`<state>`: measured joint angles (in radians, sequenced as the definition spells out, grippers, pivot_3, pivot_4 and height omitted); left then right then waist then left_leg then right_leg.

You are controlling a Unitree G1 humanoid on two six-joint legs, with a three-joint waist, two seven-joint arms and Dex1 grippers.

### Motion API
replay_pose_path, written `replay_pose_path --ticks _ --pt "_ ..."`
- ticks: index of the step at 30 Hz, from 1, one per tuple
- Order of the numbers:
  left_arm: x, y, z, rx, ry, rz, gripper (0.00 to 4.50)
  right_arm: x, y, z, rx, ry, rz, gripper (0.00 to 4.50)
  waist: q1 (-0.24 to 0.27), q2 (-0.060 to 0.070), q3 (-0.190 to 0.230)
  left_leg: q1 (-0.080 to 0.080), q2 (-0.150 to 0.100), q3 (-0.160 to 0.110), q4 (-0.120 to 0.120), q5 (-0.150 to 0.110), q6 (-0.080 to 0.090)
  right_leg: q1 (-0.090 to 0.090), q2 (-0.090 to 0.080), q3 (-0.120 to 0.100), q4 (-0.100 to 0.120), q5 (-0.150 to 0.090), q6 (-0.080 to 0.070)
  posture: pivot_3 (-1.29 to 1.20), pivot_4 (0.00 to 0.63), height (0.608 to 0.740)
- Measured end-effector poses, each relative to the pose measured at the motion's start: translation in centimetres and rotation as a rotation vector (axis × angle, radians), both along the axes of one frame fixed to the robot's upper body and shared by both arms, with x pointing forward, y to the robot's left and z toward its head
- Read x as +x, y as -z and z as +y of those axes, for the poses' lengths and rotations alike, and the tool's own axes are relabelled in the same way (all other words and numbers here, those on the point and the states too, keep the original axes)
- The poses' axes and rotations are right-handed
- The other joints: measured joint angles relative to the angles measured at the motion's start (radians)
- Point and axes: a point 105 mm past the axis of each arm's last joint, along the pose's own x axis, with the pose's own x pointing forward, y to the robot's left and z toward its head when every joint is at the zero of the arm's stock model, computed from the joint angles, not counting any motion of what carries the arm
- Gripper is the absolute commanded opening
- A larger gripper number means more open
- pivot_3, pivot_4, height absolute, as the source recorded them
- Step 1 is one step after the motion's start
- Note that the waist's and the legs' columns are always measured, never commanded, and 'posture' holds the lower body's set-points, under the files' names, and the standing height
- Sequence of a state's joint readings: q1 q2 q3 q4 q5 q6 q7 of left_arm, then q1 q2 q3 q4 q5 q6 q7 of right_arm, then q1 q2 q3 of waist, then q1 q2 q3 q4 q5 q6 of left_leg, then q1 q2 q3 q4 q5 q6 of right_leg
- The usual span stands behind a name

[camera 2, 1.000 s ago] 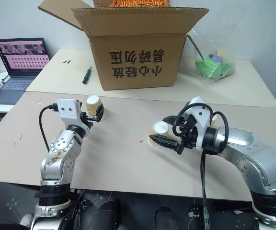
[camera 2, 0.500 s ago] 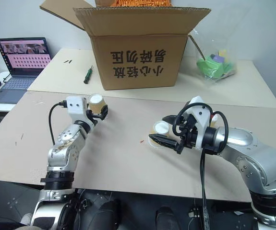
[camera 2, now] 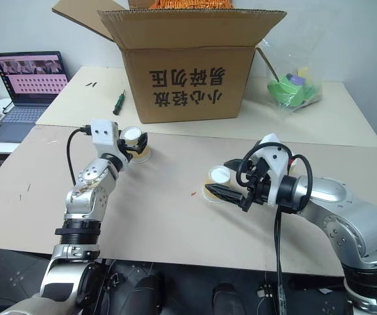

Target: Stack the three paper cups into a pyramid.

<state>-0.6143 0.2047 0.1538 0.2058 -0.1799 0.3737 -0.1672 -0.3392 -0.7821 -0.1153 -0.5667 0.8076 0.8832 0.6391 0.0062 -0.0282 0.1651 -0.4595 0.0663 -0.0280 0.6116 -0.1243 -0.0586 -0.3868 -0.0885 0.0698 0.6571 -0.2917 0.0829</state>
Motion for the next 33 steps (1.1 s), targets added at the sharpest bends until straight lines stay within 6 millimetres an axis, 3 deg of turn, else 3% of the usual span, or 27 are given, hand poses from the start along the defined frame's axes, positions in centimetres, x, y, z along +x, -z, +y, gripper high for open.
replay_pose_path --ticks 3,5,11,13,15,18,22,29,33 --pt "0.1 0.2 0.1 -0.003 -0.004 0.007 2.71 0.0 -0.2 -0.1 0.001 0.007 -0.011 4.5 0.0 0.0 0.0 0.0 0.0 0.0 0.0 0.0 0.0 0.0 0.0 0.0 0.0 0.0 0.0 0.0 0.15 0.705" --pt "0.1 0.2 0.1 -0.003 -0.003 0.007 2.41 0.0 -0.3 -0.2 0.002 0.012 -0.015 4.5 0.0 0.0 0.0 0.0 0.0 0.0 0.0 0.0 0.0 0.0 0.0 0.0 0.0 0.0 0.0 0.0 0.15 0.705" --pt "0.2 -0.1 -0.1 0.002 0.014 -0.003 2.41 0.1 -0.3 -0.2 0.002 0.015 -0.015 4.5 0.0 0.0 0.0 0.0 0.0 0.0 0.0 0.0 0.0 0.0 0.0 0.0 0.0 0.0 0.0 0.0 0.15 0.705" --pt "-0.3 -1.1 -1.4 0.008 0.116 -0.058 2.41 0.1 -0.2 -0.3 0.001 0.018 -0.013 4.5 0.0 0.0 0.0 0.0 0.0 0.0 -0.001 0.0 0.0 0.0 0.0 0.0 0.0 0.0 0.0 0.0 0.15 0.705" --pt "-1.7 -3.2 -4.1 0.021 0.297 -0.157 2.41 0.1 -0.2 -0.3 -0.001 0.021 -0.014 4.5 0.005 0.0 0.0 -0.001 0.0 0.0 -0.001 0.0 0.0 0.0 0.0 0.0 -0.001 0.0 0.0 0.0 0.15 0.705" --pt "-3.6 -4.5 -6.6 0.069 0.497 -0.215 2.41 0.2 -0.1 -0.3 -0.007 0.025 -0.015 4.5 0.002 0.0 0.0 0.0 0.0 0.0 -0.001 0.0 0.0 0.0 0.0 0.0 0.0 0.0 0.0 0.0 0.15 0.705" --pt "-5.7 -2.4 -7.5 0.131 0.695 -0.133 2.41 0.4 0.0 -0.6 -0.02 0.043 -0.017 4.5 -0.017 0.0 0.0 0.001 0.0 0.0 -0.001 0.0 0.0 0.0 0.0 0.0 0.0 0.0 0.0 0.0 0.15 0.705" --pt "-6.9 0.0 -8.1 0.236 0.856 -0.035 2.41 0.5 0.3 -0.8 -0.021 0.057 -0.008 4.5 -0.017 0.0 0.0 0.001 0.0 0.0 -0.001 0.0 0.0 0.0 0.0 0.0 0.0 0.0 0.0 0.0 0.15 0.705" --pt "-8.1 1.8 -10.5 0.276 1.011 0.007 2.41 0.3 0.8 -1.0 -0.023 0.071 0.003 4.5 -0.01 0.0 0.0 0.0 0.0 0.0 0.0 0.0 0.0 0.0 0.0 0.0 0.0 0.0 0.0 0.0 0.15 0.705"
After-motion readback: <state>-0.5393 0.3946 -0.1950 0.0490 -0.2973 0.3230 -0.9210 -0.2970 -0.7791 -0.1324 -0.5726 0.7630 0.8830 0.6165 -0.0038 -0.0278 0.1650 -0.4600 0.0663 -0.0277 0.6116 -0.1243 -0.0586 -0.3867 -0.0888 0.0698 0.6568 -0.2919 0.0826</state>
